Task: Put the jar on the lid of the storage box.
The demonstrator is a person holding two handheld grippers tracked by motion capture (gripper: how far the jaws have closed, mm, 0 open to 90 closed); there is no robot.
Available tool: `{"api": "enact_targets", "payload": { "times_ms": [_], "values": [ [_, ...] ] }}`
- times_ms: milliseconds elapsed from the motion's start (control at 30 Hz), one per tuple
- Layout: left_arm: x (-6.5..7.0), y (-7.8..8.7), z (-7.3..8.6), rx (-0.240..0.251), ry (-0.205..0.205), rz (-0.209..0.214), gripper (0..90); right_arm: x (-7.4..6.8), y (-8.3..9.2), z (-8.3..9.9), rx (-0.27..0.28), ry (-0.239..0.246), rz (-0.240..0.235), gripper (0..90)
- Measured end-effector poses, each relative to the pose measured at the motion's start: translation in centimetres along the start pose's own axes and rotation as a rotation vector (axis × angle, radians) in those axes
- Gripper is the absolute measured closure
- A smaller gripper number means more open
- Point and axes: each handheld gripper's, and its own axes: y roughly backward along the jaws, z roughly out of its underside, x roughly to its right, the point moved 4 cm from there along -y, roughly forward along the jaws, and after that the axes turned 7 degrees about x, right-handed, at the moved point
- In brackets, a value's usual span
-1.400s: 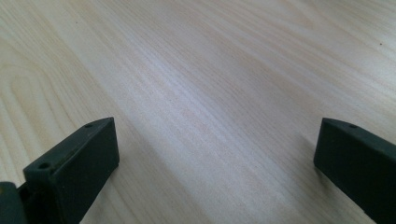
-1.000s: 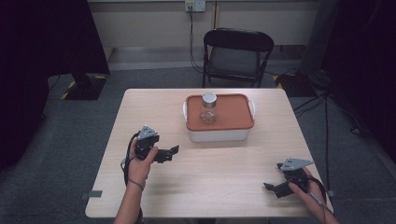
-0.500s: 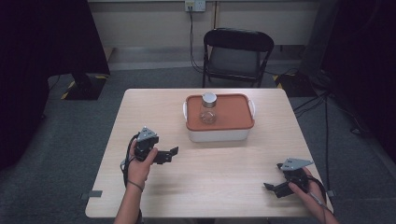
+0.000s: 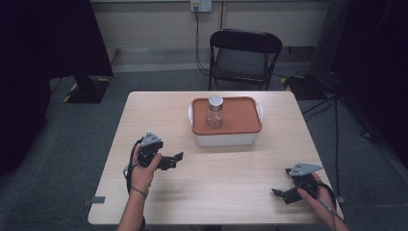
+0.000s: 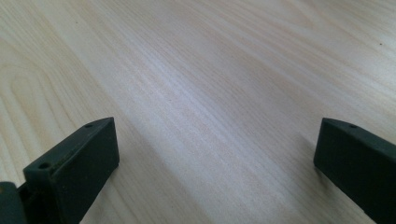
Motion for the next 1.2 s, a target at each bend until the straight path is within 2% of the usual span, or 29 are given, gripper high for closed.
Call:
{"api": "enact_targets", "payload": {
  "times_ms": [667,1200],
  "values": [
    [-0.2,0.3,0.5,-0.004,0.006,-0.003,3.2,0.0,0.0,0.0,0.000,0.000,0.000,0.0],
    [-0.8,1.0,1.5,-0.009,0.016,-0.013,3.2,0.0,0.0,0.0,0.000,0.000,0.000,0.0]
  ]
}}
